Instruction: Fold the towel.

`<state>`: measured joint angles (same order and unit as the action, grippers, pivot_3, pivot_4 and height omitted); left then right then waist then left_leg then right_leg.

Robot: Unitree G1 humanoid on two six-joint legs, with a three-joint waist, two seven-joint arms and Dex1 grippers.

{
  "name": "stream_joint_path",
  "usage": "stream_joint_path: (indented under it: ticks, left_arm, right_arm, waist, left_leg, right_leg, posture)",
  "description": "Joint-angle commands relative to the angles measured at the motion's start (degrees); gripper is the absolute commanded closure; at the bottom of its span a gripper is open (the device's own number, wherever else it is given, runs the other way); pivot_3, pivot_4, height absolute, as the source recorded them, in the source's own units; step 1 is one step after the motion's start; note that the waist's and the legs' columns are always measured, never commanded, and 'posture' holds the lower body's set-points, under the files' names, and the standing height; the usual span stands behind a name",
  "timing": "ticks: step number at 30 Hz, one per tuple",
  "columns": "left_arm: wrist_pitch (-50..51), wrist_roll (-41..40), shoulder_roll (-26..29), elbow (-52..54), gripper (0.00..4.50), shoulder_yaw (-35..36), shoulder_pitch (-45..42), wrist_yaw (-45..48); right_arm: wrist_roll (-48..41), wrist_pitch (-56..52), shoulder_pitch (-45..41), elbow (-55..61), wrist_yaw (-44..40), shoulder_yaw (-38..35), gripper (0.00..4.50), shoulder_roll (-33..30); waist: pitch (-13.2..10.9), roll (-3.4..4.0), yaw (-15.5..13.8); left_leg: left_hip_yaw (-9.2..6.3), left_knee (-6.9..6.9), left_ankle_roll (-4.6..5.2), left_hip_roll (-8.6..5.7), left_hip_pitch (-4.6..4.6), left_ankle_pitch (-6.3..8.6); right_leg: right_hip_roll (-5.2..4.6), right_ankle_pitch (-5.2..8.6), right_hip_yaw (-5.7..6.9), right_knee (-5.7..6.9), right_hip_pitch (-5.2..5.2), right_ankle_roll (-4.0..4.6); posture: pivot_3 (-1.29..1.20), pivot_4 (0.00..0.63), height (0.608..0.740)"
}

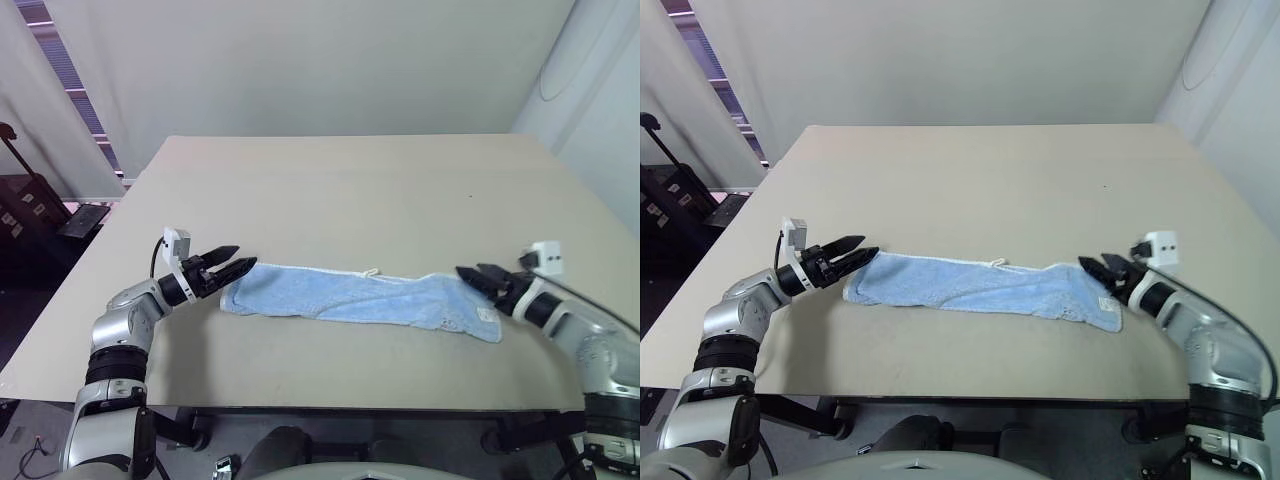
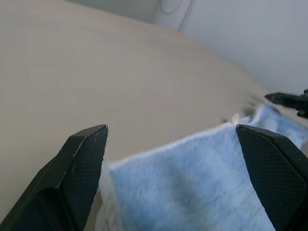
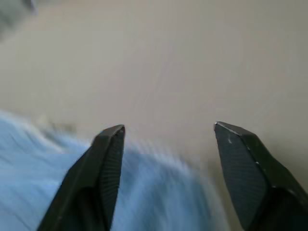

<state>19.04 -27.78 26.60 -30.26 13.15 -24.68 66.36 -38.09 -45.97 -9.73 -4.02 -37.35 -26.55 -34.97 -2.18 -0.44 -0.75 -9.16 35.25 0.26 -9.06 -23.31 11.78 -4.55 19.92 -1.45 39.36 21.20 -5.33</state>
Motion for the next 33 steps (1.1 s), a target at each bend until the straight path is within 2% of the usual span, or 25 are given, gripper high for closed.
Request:
stream_joint_path:
  ticks: [1, 6, 12, 16, 21, 25, 33]
  left_arm:
    - [-0.7, -1.2, 0.0, 2.8, 0.0, 0.7, -0.1, -0.1]
    - [-1.2, -0.8, -0.9, 6.2, 0.0, -2.5, 1.3, 2.4]
    - [-3.4, 0.7, -2.2, 6.7, 0.0, -5.4, 1.7, 3.2]
    - [-4.8, 1.7, -2.8, 4.9, 0.0, -6.5, 0.7, 3.7]
    - [-5.7, 2.3, -3.3, 2.7, 0.0, -7.1, -0.5, 4.0]
    - [-7.5, 3.1, -3.7, 1.9, 0.0, -8.0, -0.4, 4.2]
    - [-8.4, 3.6, -3.7, 1.4, 0.0, -7.5, 0.1, 3.7]
  right_arm:
    - [-11.6, -14.3, 0.3, 0.5, -0.7, -7.7, 1.61, -3.0]
    - [-29.1, -33.3, 2.7, -2.4, 4.6, -21.7, 1.61, -2.8]
    - [-40.5, -41.1, 12.4, 2.2, 11.5, -25.4, 1.61, 2.2]
    - [-46.1, -40.0, 16.6, 4.4, 17.2, -23.9, 1.61, 5.6]
    - [-52.1, -37.2, 18.7, 3.8, 23.7, -20.0, 1.61, 6.3]
    - [-48.7, -33.2, 17.3, -0.9, 29.9, -17.0, 1.61, 5.9]
    - [-48.0, -26.3, 10.9, -10.9, 35.5, -18.5, 1.61, 4.1]
  waist:
    - [0.0, 0.0, -0.1]
    - [0.0, -0.01, 0.0]
    - [0.0, 0.03, 0.1]
    - [0.0, 0.06, 0.2]
    - [0.0, 0.06, 0.1]
    - [0.0, 0.05, 0.1]
    - [0.1, -0.06, 0.1]
  left_leg:
    - [-0.01, -0.01, 0.0, 0.0, -0.01, 0.0]
    - [0.01, -0.02, 0.04, 0.0, -0.04, 0.02]
    - [0.03, -0.02, 0.06, 0.02, -0.07, 0.04]
    - [0.13, 0.02, 0.07, 0.01, -0.07, 0.04]
    - [0.15, 0.03, 0.07, 0.01, -0.07, 0.04]
    - [0.15, 0.01, 0.07, 0.01, -0.08, 0.04]
    - [0.17, 0.11, 0.18, 0.0, 0.0, -0.02]
  right_leg:
    - [0.0, 0.0, 0.01, -0.01, 0.0, 0.0]
    - [-0.03, 0.0, 0.01, -0.03, 0.0, 0.0]
    - [-0.04, 0.02, -0.01, -0.05, 0.02, 0.04]
    - [-0.08, 0.12, -0.07, -0.06, 0.0, 0.22]
    - [-0.09, 0.13, -0.07, -0.13, -0.03, 0.23]
    - [-0.08, 0.12, -0.07, -0.17, -0.02, 0.22]
    - [-0.07, -0.05, -0.07, -0.32, -0.24, 0.2]
  posture:
    - [0.0, 0.0, 0.74]
    - [0.0, 0.0, 0.74]
    - [0.0, 0.0, 0.74]
    - [0.0, 0.0, 0.74]
    - [0.0, 0.0, 0.74]
    - [0.0, 0.0, 0.74]
    - [0.0, 0.0, 0.74]
